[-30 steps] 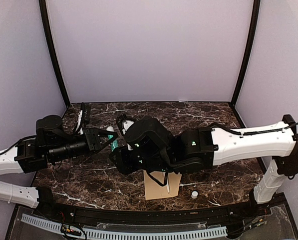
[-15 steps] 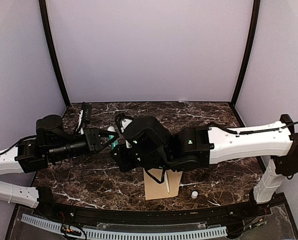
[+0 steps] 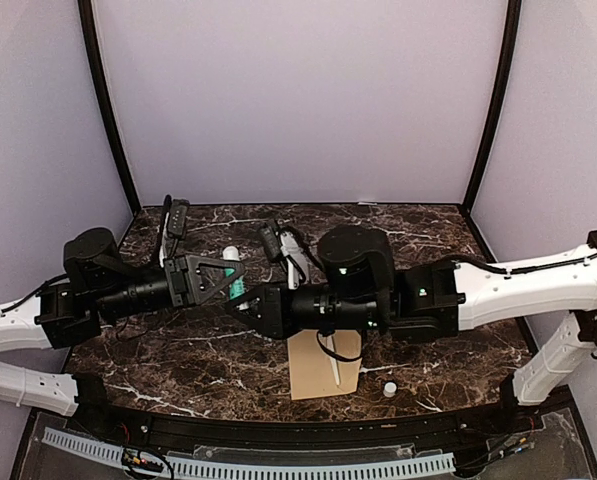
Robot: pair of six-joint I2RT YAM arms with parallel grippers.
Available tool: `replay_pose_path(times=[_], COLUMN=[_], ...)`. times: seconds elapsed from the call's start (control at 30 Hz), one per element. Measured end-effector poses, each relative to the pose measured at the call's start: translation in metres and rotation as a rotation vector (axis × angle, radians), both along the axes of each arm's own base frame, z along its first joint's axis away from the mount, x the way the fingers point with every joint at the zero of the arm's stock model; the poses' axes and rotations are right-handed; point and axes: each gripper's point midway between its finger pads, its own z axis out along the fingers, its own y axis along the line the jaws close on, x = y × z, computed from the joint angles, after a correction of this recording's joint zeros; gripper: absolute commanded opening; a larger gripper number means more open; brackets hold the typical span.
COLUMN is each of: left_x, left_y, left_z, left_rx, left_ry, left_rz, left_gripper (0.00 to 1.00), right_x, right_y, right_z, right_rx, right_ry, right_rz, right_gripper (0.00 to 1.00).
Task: Place the letter into the envelope and seal it
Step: Unscrew the solid glue.
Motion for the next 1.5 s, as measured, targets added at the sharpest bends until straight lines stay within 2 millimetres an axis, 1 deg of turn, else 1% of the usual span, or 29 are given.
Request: replay_pose_path(times=[0.13, 0.27, 0.4, 0.5, 0.53, 0.63, 0.73, 0.83, 0.93, 1.0, 1.03, 1.1, 1.2, 1.27, 1.37, 1.5], left_x=[-0.022, -0.044, -0.064, -0.074, -0.076, -0.079, -0.078, -0.076, -0.068, -0.055, -0.05, -0.033, -0.005, 0.009, 0.021, 0.028], left_y=[-0.007, -0.009, -0.01, -0.011, -0.011, -0.012, -0.013, -0.01, 0.0, 0.009, 0.012, 0.019, 0.027, 0.031, 0.035, 0.036], left_z=[0.028, 0.052, 0.068, 0.079, 0.081, 0.083, 0.082, 0.082, 0.088, 0.089, 0.089, 0.081, 0.056, 0.035, 0.006, -0.016], left_rx=[-0.093, -0.172, -0.216, -0.242, -0.246, -0.25, -0.247, -0.241, -0.245, -0.237, -0.23, -0.194, -0.097, -0.024, 0.067, 0.131], left_ry=[-0.089, -0.16, -0.208, -0.241, -0.247, -0.256, -0.26, -0.274, -0.285, -0.274, -0.264, -0.225, -0.133, -0.072, 0.004, 0.063], left_rz=[-0.135, -0.26, -0.37, -0.43, -0.443, -0.464, -0.459, -0.432, -0.34, -0.245, -0.202, -0.097, 0.064, 0.141, 0.214, 0.256], left_gripper=[0.0, 0.0, 0.0, 0.0, 0.0, 0.0, 0.0, 0.0, 0.0, 0.0, 0.0, 0.0, 0.0, 0.0, 0.0, 0.0], right_x=[-0.02, -0.042, -0.061, -0.07, -0.072, -0.075, -0.074, -0.063, -0.051, -0.043, -0.039, -0.031, -0.019, -0.012, -0.005, 0.004], right_y=[-0.005, -0.006, -0.008, -0.011, -0.012, -0.013, -0.014, -0.019, -0.028, -0.034, -0.035, -0.034, -0.027, -0.019, -0.007, 0.003], right_z=[0.026, 0.05, 0.066, 0.076, 0.078, 0.079, 0.077, 0.079, 0.086, 0.089, 0.088, 0.08, 0.058, 0.045, 0.029, 0.007], right_rx=[0.163, 0.302, 0.389, 0.436, 0.448, 0.464, 0.464, 0.462, 0.46, 0.445, 0.434, 0.376, 0.24, 0.156, 0.045, -0.078], right_ry=[0.043, 0.058, 0.052, 0.044, 0.041, 0.035, 0.031, 0.022, 0.003, -0.021, -0.025, -0.036, -0.045, -0.055, -0.071, -0.076], right_rz=[0.136, 0.28, 0.398, 0.452, 0.465, 0.479, 0.473, 0.419, 0.35, 0.296, 0.273, 0.212, 0.118, 0.063, 0.008, -0.058], right_gripper=[0.0, 0.0, 0.0, 0.0, 0.01, 0.16, 0.35, 0.53, 0.63, 0.66, 0.66, 0.64, 0.6, 0.58, 0.53, 0.47])
